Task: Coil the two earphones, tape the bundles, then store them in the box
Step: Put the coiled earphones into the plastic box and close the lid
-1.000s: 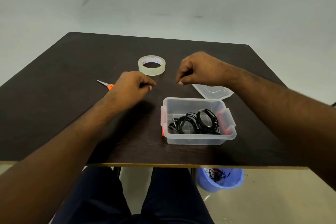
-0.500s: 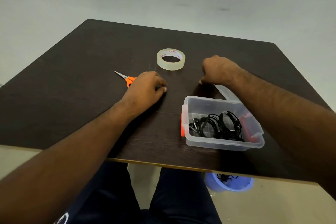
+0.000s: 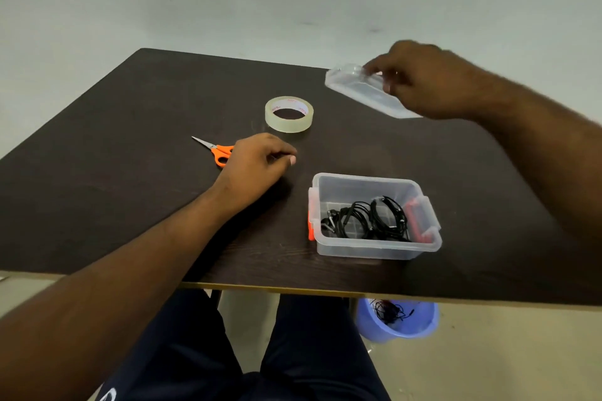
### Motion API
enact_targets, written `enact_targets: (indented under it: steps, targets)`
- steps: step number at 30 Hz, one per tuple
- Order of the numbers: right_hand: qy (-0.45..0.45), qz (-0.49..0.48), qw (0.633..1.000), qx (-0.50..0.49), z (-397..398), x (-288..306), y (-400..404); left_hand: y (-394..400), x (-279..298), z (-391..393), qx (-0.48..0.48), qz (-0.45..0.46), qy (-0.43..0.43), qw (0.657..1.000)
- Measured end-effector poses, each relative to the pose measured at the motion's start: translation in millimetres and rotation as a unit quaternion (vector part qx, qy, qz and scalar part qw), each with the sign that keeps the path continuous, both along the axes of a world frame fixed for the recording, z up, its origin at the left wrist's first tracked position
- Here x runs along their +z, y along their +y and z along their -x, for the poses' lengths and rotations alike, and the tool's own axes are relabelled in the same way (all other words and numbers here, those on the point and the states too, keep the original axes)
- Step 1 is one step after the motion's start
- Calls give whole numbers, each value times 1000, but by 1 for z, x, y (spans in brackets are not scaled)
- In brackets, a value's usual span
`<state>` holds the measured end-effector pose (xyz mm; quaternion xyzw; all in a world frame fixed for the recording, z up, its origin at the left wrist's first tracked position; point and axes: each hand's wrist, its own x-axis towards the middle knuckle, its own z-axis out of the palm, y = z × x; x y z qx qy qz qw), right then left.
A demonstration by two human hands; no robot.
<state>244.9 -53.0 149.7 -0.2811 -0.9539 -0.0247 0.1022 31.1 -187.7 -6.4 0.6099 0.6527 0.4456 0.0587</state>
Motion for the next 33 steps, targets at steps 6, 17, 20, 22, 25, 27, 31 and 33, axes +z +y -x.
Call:
enact_targets:
  steps: [6,17,20,22,25,27,31,33]
  targets:
    - [76,129,987,56,-23,44,-55,-13,21,-31,-82,-3,-264,961]
    - [-30,65,994,87,-1,-55,-53,-61,19,-33,-204,164,-233,936]
    - [-9,94,993,72,3,-79,-43,-68,11,-27,-226,204,-248,920]
    - [-9,87,994,64,5,-86,-37,-67,6,-24,-228,205,-272,912]
    - [-39,72,994,68,5,-95,-32,-63,5,-19,-243,218,-293,899]
    - [-42,82,994,59,4,-102,-34,-63,4,-20,-248,237,-269,900]
    - [-15,78,996,41,1,-107,-42,-63,-4,-31,-225,222,-213,924]
    - [-6,74,996,41,1,-108,-49,-62,-7,-35,-211,205,-205,934]
